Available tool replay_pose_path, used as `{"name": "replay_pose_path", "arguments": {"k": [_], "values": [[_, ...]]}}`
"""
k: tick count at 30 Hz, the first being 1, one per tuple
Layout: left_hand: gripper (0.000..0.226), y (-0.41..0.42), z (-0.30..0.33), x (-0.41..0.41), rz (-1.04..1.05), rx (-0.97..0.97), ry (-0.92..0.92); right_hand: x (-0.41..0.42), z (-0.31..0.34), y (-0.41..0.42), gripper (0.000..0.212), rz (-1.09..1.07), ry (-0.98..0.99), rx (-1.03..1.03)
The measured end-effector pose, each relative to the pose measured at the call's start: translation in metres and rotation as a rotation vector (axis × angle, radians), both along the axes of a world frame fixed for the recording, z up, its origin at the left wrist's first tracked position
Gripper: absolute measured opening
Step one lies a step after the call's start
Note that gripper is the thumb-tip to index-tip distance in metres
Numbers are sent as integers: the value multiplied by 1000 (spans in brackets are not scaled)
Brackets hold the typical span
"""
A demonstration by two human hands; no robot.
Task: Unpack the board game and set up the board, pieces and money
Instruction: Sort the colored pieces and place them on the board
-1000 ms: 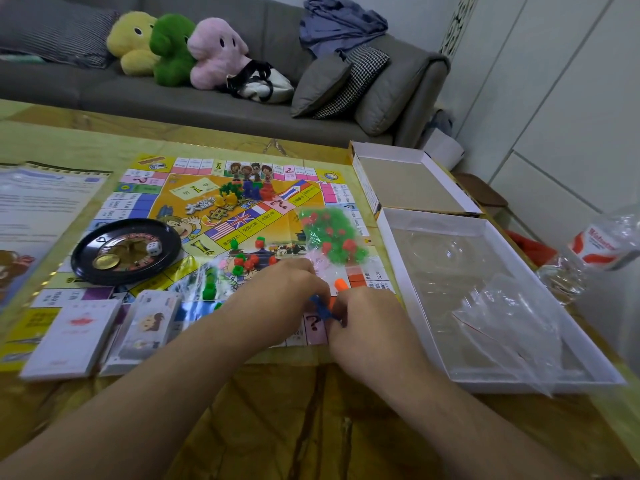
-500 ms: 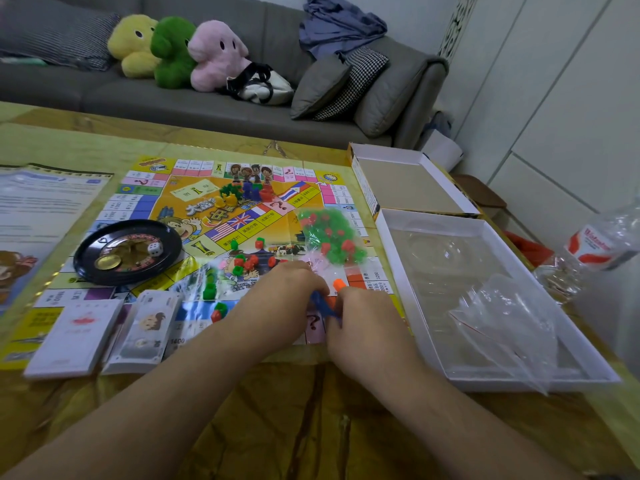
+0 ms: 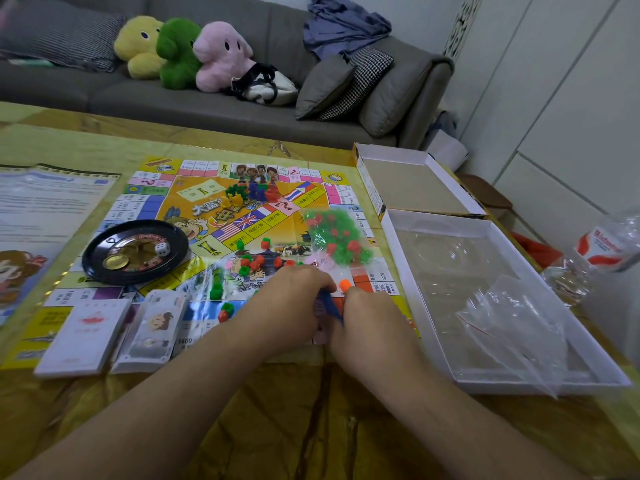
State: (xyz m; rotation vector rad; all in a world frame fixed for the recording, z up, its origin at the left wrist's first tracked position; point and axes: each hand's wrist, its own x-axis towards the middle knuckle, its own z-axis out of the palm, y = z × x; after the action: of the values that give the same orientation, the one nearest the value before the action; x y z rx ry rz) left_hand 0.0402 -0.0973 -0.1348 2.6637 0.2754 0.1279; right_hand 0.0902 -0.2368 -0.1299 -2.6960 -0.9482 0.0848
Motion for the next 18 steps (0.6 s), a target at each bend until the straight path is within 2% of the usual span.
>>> {"name": "replay_pose_path", "arguments": {"k": [3, 8, 13, 18], "values": [[51, 1, 0, -3, 25, -16, -22, 0, 1, -2, 26, -11, -6, -15], [54, -6, 5, -5, 37, -158, 8, -2, 4, 1, 25, -9, -7, -29], [73, -6, 11, -6, 82, -244, 39, 0, 7, 3, 31, -28, -1, -67], [59, 4, 20, -16, 164, -358, -79, -5, 16, 6, 31, -45, -40, -82]]}}
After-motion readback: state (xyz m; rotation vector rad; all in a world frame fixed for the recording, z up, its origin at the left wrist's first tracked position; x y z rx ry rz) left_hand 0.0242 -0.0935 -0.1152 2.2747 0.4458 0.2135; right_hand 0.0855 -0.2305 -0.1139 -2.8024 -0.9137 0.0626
